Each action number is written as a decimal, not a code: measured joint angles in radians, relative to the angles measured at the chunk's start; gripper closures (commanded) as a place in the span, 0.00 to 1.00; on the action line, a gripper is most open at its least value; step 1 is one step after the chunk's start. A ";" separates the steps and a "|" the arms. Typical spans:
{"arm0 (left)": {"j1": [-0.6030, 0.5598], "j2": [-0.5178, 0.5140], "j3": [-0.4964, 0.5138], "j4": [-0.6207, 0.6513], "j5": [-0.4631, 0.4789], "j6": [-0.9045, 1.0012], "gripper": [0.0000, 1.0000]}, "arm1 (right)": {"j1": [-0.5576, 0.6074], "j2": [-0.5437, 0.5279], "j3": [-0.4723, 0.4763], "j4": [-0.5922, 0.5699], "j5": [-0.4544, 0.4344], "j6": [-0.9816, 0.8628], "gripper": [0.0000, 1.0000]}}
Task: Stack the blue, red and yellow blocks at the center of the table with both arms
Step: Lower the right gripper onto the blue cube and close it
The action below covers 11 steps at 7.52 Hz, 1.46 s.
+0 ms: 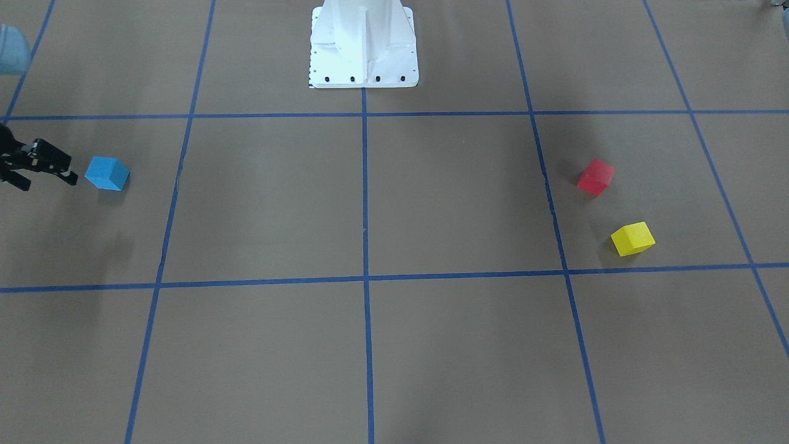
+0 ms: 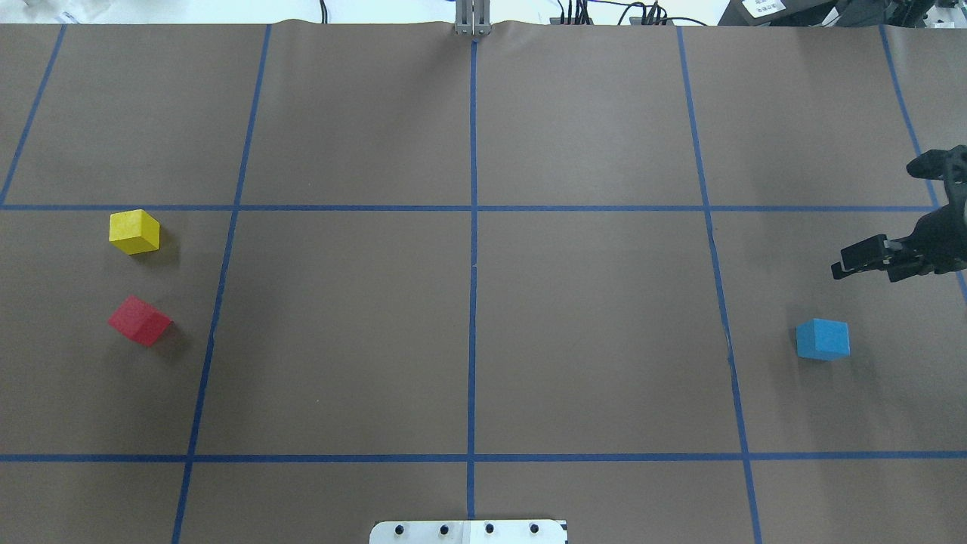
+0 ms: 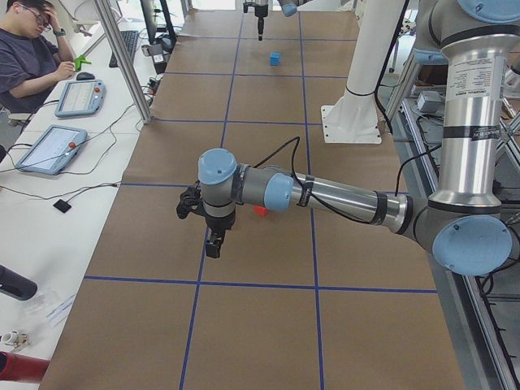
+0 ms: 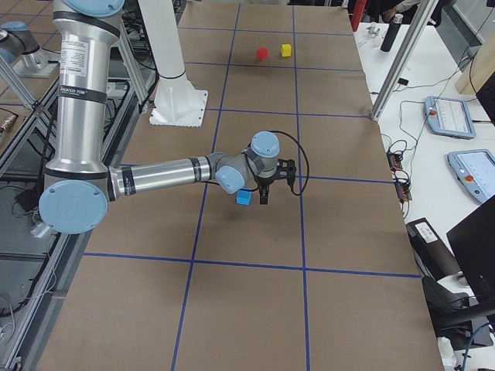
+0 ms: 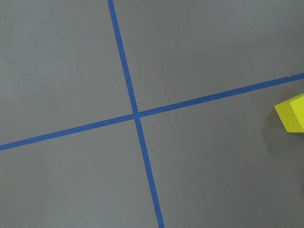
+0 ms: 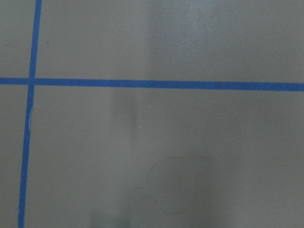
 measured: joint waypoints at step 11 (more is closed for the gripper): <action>-0.001 0.000 0.003 0.001 -0.058 -0.024 0.00 | -0.174 -0.062 0.017 -0.049 -0.083 0.036 0.00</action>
